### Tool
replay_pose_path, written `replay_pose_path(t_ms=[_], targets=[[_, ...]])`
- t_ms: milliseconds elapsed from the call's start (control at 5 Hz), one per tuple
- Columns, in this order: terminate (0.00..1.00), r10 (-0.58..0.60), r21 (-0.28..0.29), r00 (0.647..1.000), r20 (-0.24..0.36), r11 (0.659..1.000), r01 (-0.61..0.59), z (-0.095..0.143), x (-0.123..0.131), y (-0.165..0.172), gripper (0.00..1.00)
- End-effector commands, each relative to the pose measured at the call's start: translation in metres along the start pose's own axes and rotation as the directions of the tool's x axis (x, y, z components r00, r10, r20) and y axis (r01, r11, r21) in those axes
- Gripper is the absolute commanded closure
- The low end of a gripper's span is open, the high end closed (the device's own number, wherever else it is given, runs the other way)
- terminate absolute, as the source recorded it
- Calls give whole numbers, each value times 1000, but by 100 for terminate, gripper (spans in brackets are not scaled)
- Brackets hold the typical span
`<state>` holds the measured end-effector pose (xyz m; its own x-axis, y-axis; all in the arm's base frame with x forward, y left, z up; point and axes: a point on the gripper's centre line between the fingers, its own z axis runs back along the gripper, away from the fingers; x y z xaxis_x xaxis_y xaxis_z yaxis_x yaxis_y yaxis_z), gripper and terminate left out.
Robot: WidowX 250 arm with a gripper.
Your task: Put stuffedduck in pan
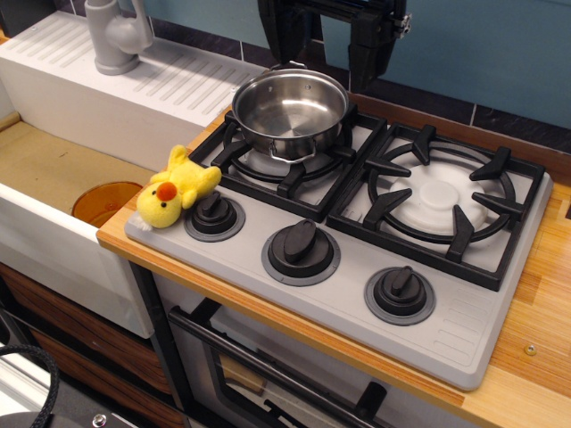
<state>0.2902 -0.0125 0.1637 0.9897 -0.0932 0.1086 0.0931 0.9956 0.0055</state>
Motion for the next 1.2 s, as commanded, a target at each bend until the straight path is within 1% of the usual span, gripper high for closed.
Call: replay_pose_path(t_ms=[0, 200, 600, 800, 1000], targets=[[0, 0, 0, 1000, 0, 1000, 0, 0, 0, 0, 0], [0, -24, -13, 1000, 6, 1000, 24, -6, -5, 25, 0], [0, -58, 1, 998, 23, 998, 58, -13, -12, 61, 0], [0, -59, 37, 997, 50, 998, 57, -26, -14, 79, 0], [0, -77, 41, 993, 85, 996, 73, -46, -14, 94, 0]])
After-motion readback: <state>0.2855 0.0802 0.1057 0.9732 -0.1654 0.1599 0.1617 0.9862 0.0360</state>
